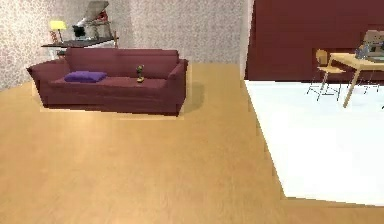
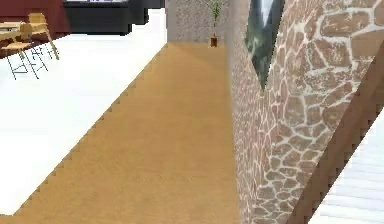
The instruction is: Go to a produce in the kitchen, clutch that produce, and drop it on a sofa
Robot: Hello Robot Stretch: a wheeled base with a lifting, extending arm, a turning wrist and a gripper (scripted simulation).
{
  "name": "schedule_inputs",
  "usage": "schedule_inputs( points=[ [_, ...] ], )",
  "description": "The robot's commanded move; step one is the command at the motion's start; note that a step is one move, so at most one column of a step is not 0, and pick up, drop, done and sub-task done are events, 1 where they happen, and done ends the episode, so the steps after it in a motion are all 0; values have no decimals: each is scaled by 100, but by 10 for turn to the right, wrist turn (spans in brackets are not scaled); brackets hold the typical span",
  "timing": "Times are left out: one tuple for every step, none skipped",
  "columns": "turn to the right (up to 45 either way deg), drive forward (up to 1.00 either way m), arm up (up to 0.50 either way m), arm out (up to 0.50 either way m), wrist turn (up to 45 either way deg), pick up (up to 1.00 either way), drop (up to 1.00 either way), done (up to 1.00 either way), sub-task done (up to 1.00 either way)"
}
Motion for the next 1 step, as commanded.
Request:
schedule_inputs(
  points=[
    [450,0,0,0,0,0,0,0,0]
  ],
)
